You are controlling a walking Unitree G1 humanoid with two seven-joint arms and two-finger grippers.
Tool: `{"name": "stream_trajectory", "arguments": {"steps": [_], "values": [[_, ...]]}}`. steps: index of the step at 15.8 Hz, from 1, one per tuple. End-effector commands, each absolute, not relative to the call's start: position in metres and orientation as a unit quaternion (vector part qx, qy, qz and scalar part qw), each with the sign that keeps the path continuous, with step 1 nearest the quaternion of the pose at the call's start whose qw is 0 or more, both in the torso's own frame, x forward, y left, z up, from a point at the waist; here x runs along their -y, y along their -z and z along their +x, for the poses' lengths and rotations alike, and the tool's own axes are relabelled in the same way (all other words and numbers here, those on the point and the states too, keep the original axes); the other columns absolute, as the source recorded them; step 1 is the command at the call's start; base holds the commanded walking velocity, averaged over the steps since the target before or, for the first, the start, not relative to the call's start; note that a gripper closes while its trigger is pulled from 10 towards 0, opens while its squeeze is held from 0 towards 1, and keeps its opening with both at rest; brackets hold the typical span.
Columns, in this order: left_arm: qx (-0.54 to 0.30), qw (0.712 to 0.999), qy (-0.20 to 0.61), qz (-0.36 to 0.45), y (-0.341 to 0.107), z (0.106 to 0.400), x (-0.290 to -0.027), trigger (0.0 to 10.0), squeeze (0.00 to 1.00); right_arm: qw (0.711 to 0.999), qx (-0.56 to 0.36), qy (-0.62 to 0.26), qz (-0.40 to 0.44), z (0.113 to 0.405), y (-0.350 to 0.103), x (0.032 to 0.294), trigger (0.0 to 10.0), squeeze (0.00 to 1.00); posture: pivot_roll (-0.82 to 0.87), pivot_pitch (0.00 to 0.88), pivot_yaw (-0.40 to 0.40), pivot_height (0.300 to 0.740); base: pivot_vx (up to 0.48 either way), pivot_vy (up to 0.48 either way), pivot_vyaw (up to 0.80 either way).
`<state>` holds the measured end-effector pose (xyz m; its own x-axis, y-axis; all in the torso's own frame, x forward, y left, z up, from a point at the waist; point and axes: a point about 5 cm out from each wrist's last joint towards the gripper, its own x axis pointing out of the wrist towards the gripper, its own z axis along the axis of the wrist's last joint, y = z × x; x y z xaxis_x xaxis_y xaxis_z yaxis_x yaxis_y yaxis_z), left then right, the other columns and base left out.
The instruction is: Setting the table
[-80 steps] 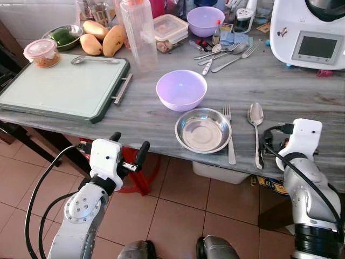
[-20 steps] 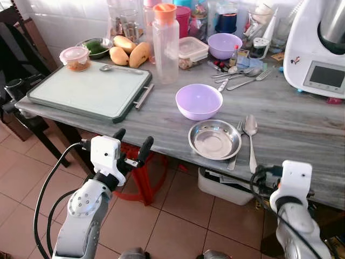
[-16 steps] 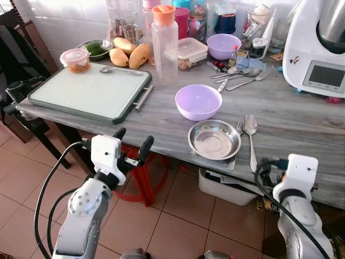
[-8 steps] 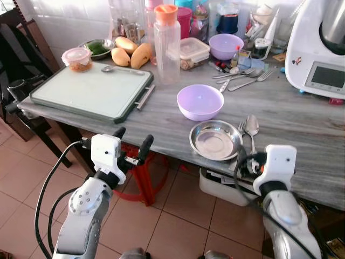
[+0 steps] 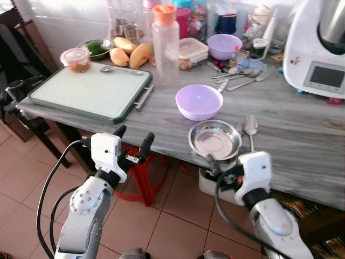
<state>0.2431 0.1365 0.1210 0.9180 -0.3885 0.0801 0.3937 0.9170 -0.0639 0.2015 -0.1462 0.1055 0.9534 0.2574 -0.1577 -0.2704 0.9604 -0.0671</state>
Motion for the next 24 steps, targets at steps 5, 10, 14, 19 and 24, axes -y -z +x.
{"name": "stream_trajectory", "arguments": {"steps": [5,10,14,19,24], "values": [[0.035,0.978,0.2,-0.037,-0.12,0.244,-0.138,10.0,0.0,0.993,-0.049,-0.002,-0.104,0.194,-0.109,0.184,10.0,0.0,-0.03,0.0,0.038,0.74,0.0,0.0,0.0],[0.04,0.977,0.205,-0.039,-0.123,0.246,-0.136,10.0,0.0,0.988,-0.055,0.114,-0.092,0.212,-0.112,0.218,10.0,0.0,-0.03,0.001,0.054,0.74,0.0,0.0,0.0],[0.027,0.975,0.219,-0.03,-0.122,0.238,-0.139,10.0,0.0,0.99,-0.064,0.123,-0.03,0.239,-0.114,0.23,10.0,0.0,-0.01,0.041,0.081,0.74,0.0,0.0,0.0],[0.009,0.974,0.227,-0.018,-0.122,0.229,-0.146,10.0,0.0,0.991,-0.086,0.1,-0.02,0.252,-0.111,0.231,10.0,0.0,0.02,0.089,0.101,0.74,0.0,0.0,0.0],[-0.017,0.971,0.237,-0.014,-0.119,0.217,-0.153,10.0,0.0,0.988,-0.1,0.11,-0.025,0.251,-0.108,0.241,10.0,0.0,0.03,0.114,0.109,0.74,0.0,0.0,0.0]]}}
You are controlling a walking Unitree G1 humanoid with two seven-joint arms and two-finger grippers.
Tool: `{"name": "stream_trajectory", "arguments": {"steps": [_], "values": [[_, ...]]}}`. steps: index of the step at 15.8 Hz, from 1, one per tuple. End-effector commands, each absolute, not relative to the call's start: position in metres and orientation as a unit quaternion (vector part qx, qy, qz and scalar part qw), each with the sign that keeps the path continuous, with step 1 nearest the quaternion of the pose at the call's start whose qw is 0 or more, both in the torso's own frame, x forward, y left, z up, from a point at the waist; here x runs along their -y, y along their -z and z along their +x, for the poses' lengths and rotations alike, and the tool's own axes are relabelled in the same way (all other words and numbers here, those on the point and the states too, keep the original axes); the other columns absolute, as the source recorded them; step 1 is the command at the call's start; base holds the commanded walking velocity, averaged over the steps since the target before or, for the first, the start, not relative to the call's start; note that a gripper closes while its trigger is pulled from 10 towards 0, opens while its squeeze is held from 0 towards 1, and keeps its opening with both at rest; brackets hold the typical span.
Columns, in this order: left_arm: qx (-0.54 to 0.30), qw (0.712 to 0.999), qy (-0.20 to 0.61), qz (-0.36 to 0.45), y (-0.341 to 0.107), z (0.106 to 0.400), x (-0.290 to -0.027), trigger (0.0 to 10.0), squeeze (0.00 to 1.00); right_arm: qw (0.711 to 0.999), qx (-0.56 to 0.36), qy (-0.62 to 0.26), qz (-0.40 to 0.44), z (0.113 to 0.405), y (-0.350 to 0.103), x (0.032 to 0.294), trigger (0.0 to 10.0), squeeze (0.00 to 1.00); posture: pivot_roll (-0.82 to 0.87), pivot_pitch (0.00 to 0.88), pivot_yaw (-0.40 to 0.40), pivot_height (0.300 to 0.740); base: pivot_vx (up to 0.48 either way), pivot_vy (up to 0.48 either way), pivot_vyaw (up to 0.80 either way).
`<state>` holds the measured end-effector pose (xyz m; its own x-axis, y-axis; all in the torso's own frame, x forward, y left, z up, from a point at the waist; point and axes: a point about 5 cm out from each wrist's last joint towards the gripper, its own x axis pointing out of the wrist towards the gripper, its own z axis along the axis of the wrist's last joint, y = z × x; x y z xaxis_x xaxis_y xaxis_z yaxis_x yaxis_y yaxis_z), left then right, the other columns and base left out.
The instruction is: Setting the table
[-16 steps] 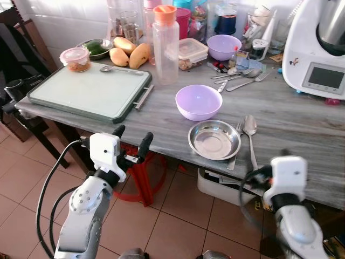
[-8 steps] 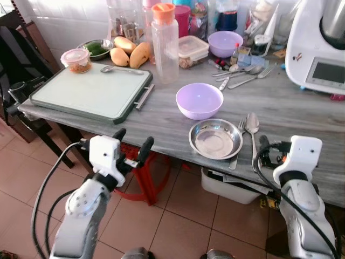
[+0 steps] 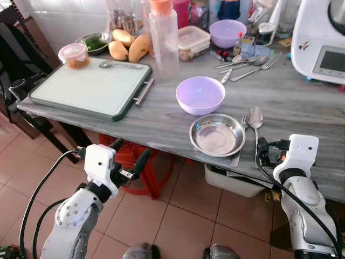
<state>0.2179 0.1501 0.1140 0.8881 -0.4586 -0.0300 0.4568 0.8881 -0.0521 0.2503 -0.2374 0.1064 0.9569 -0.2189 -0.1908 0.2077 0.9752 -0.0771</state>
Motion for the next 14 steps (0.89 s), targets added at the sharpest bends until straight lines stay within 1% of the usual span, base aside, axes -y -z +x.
{"name": "stream_trajectory", "arguments": {"steps": [1,7,8,10,14], "values": [[-0.017,0.971,0.237,-0.014,-0.119,0.218,-0.153,10.0,0.0,0.989,-0.1,0.109,-0.026,0.253,-0.108,0.241,10.0,0.0,0.03,0.117,0.11,0.74,0.0,0.0,0.0],[-0.029,0.969,0.243,-0.017,-0.117,0.215,-0.15,10.0,0.0,0.992,-0.091,0.081,-0.028,0.269,-0.115,0.243,10.0,0.0,0.02,0.123,0.103,0.74,0.0,0.0,0.0],[-0.044,0.962,0.268,-0.028,-0.114,0.212,-0.146,10.0,0.0,0.993,-0.09,0.07,-0.028,0.274,-0.116,0.242,10.0,0.0,0.03,0.123,0.1,0.74,0.0,0.0,0.0],[-0.054,0.956,0.287,-0.037,-0.113,0.209,-0.143,10.0,0.0,0.994,-0.091,0.058,-0.028,0.278,-0.116,0.242,10.0,0.0,0.03,0.124,0.098,0.74,0.0,0.0,0.0],[-0.054,0.955,0.29,-0.036,-0.113,0.208,-0.141,10.0,0.0,0.994,-0.1,0.033,-0.026,0.281,-0.113,0.237,10.0,0.0,0.02,0.124,0.092,0.74,0.0,0.0,0.0]]}}
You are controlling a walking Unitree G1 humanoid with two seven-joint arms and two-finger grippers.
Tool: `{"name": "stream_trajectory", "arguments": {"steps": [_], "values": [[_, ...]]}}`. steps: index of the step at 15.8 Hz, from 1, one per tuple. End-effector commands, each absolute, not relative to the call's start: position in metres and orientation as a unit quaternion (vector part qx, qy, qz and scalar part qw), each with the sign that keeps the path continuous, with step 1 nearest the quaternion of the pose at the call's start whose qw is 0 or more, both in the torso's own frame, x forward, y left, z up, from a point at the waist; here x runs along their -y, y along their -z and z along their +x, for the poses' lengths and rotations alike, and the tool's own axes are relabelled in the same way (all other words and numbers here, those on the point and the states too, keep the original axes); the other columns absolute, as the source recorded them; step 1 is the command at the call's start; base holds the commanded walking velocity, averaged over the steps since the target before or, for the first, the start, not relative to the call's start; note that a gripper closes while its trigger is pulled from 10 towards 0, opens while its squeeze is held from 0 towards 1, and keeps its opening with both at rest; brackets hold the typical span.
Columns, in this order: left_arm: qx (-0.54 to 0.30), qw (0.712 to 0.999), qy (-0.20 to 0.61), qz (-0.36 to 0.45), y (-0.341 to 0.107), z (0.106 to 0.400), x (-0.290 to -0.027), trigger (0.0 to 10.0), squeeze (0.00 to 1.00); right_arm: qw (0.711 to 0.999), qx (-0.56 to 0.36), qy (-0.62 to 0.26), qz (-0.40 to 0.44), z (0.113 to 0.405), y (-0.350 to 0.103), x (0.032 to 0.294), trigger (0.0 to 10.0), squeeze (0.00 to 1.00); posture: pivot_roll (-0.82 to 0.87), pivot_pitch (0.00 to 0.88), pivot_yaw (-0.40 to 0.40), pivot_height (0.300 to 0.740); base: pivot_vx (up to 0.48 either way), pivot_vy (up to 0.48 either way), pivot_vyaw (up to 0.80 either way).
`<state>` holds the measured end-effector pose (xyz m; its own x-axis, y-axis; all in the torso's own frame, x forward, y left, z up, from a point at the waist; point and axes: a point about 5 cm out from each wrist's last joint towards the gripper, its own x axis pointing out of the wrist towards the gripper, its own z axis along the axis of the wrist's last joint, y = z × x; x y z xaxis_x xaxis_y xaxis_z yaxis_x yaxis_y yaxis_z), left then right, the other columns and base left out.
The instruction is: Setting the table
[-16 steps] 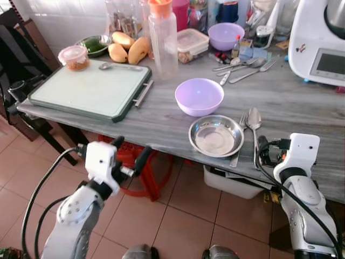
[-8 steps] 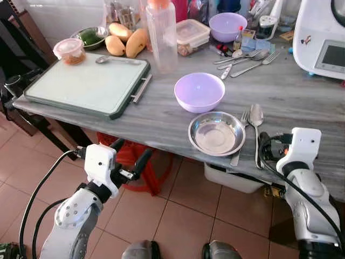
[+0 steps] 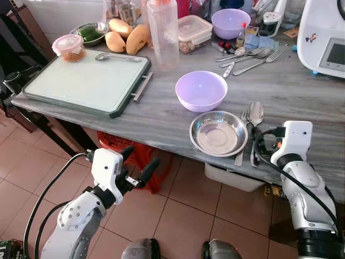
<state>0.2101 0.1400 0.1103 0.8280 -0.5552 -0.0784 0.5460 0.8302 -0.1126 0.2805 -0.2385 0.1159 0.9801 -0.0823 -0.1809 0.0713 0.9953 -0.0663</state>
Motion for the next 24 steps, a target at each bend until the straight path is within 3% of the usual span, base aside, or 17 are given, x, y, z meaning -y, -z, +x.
{"name": "stream_trajectory", "arguments": {"steps": [1,7,8,9,10,16,19,24], "values": [[-0.054,0.955,0.29,-0.035,-0.113,0.208,-0.141,10.0,0.0,0.994,-0.102,0.028,-0.027,0.282,-0.112,0.236,10.0,0.0,0.02,0.124,0.09,0.74,0.0,0.0,0.0],[-0.051,0.955,0.289,-0.034,-0.113,0.209,-0.14,10.0,0.0,0.995,-0.1,0.006,-0.027,0.288,-0.114,0.233,10.0,0.0,0.02,0.121,0.087,0.74,0.0,0.0,0.0],[-0.05,0.955,0.289,-0.034,-0.113,0.209,-0.139,10.0,0.0,0.994,-0.104,-0.003,-0.025,0.29,-0.112,0.231,8.6,0.0,0.02,0.12,0.087,0.74,0.0,0.0,0.0],[-0.049,0.955,0.289,-0.033,-0.113,0.209,-0.139,10.0,0.0,0.993,-0.114,-0.013,-0.023,0.292,-0.11,0.228,3.1,0.0,0.02,0.119,0.087,0.74,0.0,0.0,0.0],[-0.049,0.955,0.289,-0.034,-0.113,0.209,-0.138,10.0,0.0,0.992,-0.121,-0.02,-0.023,0.293,-0.108,0.227,0.0,0.0,0.03,0.118,0.084,0.74,0.0,0.0,0.0],[-0.048,0.956,0.286,-0.033,-0.113,0.209,-0.138,10.0,0.0,0.987,-0.158,-0.003,-0.031,0.29,-0.098,0.232,0.0,0.0,0.03,0.114,0.08,0.74,0.0,0.0,0.0],[-0.046,0.957,0.286,-0.033,-0.113,0.209,-0.137,10.0,0.0,0.981,-0.185,0.054,0.006,0.281,-0.091,0.24,0.0,0.0,0.03,0.108,0.078,0.74,0.0,0.0,0.0],[-0.045,0.957,0.286,-0.033,-0.112,0.21,-0.136,10.0,0.0,0.979,-0.192,0.068,0.027,0.273,-0.089,0.236,0.0,0.0,0.02,0.1,0.075,0.74,0.0,0.0,0.0]]}}
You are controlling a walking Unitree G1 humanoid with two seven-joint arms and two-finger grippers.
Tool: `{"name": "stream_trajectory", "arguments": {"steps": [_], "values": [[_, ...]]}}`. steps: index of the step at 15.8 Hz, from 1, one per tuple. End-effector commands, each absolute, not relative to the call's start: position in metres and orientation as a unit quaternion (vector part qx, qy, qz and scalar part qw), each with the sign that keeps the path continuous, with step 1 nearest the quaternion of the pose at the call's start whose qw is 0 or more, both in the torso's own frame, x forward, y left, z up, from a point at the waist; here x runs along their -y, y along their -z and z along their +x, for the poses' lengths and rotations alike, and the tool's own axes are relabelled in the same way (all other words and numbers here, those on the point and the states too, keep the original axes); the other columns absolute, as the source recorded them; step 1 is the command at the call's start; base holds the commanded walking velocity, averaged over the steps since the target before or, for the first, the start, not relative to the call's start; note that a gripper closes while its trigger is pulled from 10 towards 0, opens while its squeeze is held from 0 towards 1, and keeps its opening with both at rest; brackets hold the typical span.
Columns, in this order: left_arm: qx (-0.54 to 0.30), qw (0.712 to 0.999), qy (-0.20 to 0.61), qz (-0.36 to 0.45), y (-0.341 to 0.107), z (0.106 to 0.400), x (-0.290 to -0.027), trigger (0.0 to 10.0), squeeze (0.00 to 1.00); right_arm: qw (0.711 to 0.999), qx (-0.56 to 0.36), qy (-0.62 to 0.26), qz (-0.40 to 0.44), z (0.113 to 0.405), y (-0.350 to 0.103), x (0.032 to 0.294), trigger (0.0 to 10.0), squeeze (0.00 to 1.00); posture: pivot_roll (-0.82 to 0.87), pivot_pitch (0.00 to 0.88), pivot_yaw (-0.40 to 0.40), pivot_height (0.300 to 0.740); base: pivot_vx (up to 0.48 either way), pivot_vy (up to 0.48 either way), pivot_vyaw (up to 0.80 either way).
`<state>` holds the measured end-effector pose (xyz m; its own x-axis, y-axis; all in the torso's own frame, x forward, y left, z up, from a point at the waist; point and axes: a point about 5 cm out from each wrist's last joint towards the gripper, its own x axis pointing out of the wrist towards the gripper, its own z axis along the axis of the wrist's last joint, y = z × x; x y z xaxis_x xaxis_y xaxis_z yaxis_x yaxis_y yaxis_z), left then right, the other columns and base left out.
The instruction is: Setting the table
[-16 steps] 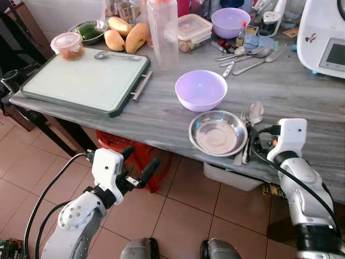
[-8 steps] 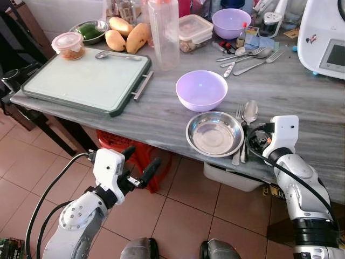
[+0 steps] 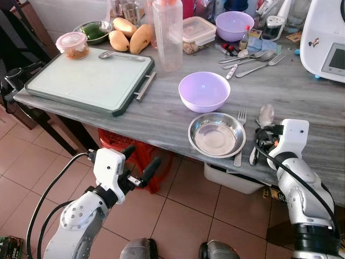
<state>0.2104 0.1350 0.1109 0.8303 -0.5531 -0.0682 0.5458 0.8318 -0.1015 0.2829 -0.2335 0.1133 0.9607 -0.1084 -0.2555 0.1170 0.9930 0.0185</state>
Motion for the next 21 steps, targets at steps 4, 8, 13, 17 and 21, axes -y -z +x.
{"name": "stream_trajectory", "arguments": {"steps": [4,8,13,17,21], "values": [[-0.043,0.957,0.285,-0.033,-0.112,0.211,-0.135,10.0,0.0,0.979,-0.191,0.057,0.028,0.271,-0.09,0.231,0.0,0.0,0.02,0.096,0.072,0.74,0.0,0.0,0.0],[-0.041,0.958,0.283,-0.032,-0.112,0.212,-0.135,10.0,0.0,0.977,-0.204,0.054,0.023,0.262,-0.086,0.233,0.0,0.0,0.02,0.095,0.071,0.74,0.0,0.0,0.0],[-0.04,0.957,0.285,-0.032,-0.112,0.213,-0.134,10.0,0.0,0.975,-0.215,0.049,0.017,0.254,-0.083,0.232,0.0,0.0,0.01,0.096,0.074,0.74,0.0,0.0,0.0],[-0.039,0.957,0.284,-0.032,-0.112,0.214,-0.134,10.0,0.0,0.976,-0.215,0.04,0.015,0.255,-0.082,0.231,0.0,0.0,0.02,0.096,0.074,0.74,0.0,0.0,0.0],[-0.038,0.958,0.283,-0.032,-0.112,0.215,-0.133,10.0,0.0,0.977,-0.212,0.027,0.011,0.256,-0.084,0.227,0.0,0.0,0.01,0.094,0.074,0.74,0.0,0.0,0.0]]}}
